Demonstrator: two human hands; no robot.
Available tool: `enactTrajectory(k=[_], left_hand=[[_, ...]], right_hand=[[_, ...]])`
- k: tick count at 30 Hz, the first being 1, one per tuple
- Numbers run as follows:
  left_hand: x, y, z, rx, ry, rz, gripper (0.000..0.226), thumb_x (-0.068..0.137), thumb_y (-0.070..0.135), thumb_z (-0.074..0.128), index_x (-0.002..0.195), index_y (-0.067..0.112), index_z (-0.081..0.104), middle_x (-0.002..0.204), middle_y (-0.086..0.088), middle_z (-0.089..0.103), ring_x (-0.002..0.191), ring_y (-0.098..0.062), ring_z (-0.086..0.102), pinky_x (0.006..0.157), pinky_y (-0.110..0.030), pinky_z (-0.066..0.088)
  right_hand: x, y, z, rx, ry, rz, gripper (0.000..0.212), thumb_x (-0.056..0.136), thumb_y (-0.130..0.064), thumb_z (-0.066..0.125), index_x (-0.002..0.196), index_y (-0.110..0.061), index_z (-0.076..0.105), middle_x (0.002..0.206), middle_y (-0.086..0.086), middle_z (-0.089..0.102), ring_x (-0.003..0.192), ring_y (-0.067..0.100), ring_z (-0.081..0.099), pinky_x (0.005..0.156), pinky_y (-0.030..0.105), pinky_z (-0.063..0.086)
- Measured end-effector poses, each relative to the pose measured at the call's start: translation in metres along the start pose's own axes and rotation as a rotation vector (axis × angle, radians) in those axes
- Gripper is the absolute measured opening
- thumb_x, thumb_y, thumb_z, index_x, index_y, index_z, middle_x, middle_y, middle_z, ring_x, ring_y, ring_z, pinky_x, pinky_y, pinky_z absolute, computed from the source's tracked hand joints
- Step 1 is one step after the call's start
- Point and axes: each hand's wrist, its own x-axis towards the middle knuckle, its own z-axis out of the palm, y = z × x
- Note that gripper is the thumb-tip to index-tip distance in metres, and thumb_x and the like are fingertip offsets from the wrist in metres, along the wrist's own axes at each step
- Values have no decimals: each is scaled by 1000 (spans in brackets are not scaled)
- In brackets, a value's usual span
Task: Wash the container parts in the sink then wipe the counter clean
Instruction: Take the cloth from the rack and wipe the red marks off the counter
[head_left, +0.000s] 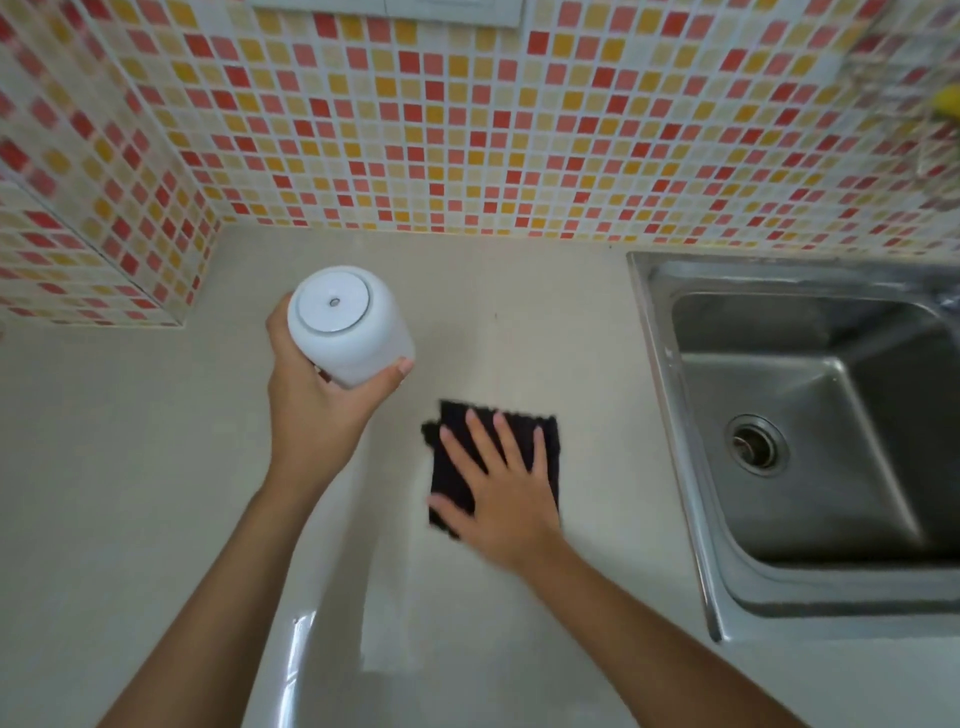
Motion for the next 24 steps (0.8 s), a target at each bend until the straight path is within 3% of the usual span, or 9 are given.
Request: enactTrajectory(k=[4,7,12,15,18,21,24], left_hand=[[-10,-6,-5,27,18,1,96,66,24,87,142,25,27,133,13,48,120,-1,51,92,-16,48],[-15,-7,-12,63,25,7,97,66,26,86,142,27,26,134,15,46,119,1,50,89,-10,46],[-10,-4,-15,44,55,4,95,66,26,85,141,24,28,134,11,49,119,-2,52,88,-8,46],[-3,0,-5,-1,55,-9,94,66,27,85,141,23,29,135,9,49,117,1,53,89,-10,47],[5,2,7,-30,43,-18,94,66,26,86,141,23,28,135,10,49,117,2,52,91,-12,47],[11,-2,15,-10,15,-18,95,65,27,87,140,24,29,135,11,49,117,1,52,92,-16,47],[12,-10,14,15,16,-19,98,62,33,86,141,25,28,134,13,48,118,1,51,92,-15,48]], right_hand=[[115,11,-12,-14,-63,120,73,88,-75,19,152,-41,5,162,-3,0,148,27,-4,112,62,-10],[157,6,-15,-17,-99,177,72,90,-73,13,152,-39,-2,162,-2,-8,147,28,-13,110,62,-13],[75,-25,0,30,-26,27,72,91,-69,24,153,-36,10,162,2,4,148,29,-1,112,61,-11],[-10,-44,10,69,-39,-111,72,90,-69,31,153,-36,14,162,-1,5,148,29,4,113,62,0],[-60,-40,13,76,-19,-128,74,87,-72,35,151,-40,16,161,-6,11,147,23,15,112,56,13],[-23,-17,7,61,3,-116,75,84,-75,38,150,-43,20,160,-8,17,146,20,19,114,56,15],[77,17,-8,18,21,43,75,85,-77,29,151,-43,15,161,-6,12,148,21,11,116,55,1]])
